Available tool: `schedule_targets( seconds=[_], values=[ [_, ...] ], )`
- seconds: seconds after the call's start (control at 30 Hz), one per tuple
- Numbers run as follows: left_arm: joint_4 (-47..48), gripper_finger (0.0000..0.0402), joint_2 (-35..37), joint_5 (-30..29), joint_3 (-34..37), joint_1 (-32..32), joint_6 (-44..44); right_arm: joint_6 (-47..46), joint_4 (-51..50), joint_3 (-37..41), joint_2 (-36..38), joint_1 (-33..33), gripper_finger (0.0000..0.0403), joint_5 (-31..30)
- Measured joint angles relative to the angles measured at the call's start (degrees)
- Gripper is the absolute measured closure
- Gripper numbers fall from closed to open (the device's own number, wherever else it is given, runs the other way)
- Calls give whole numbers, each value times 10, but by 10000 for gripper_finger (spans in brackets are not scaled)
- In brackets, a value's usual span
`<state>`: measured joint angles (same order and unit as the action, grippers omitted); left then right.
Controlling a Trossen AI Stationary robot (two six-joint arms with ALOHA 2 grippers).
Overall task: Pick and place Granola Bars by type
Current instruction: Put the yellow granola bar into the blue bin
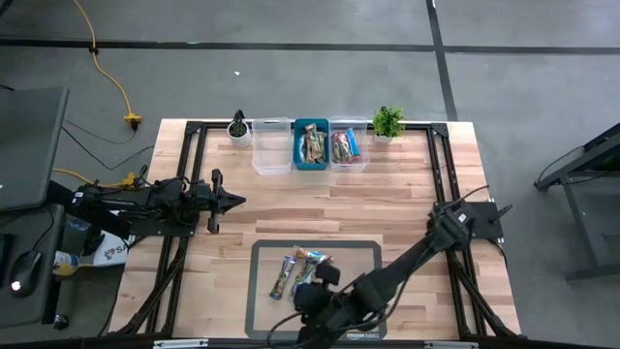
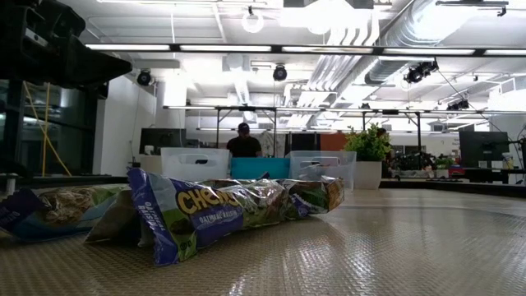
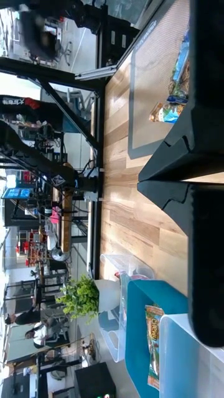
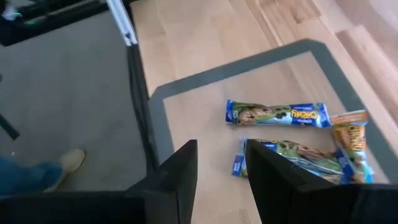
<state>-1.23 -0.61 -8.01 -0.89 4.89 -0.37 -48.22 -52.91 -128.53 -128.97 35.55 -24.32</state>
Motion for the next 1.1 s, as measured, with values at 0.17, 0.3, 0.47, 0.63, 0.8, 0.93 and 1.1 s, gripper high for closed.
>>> schedule_targets(
  seconds=[0.17, 0.3, 0.47, 0.63, 0.8, 0.93, 1.1],
  values=[
    [0, 401, 0, 0, 0, 0, 0, -24, 2, 0, -41, -14, 284, -10],
    [0, 401, 0, 0, 0, 0, 0, -40, -18, 0, -68, -30, 284, -31],
    [0, 401, 0, 0, 0, 0, 0, -39, -46, 0, -89, -56, 284, -21],
    [0, 401, 0, 0, 0, 0, 0, -29, -98, 0, -91, -83, 284, -14],
    [0, 401, 0, 0, 0, 0, 0, 13, -116, 0, -92, -111, 284, 25],
    [0, 401, 0, 0, 0, 0, 0, 56, -117, 0, -92, -134, 275, 72],
    [0, 401, 0, 0, 0, 0, 0, 83, -119, 0, -92, -161, 240, 112]
  ],
)
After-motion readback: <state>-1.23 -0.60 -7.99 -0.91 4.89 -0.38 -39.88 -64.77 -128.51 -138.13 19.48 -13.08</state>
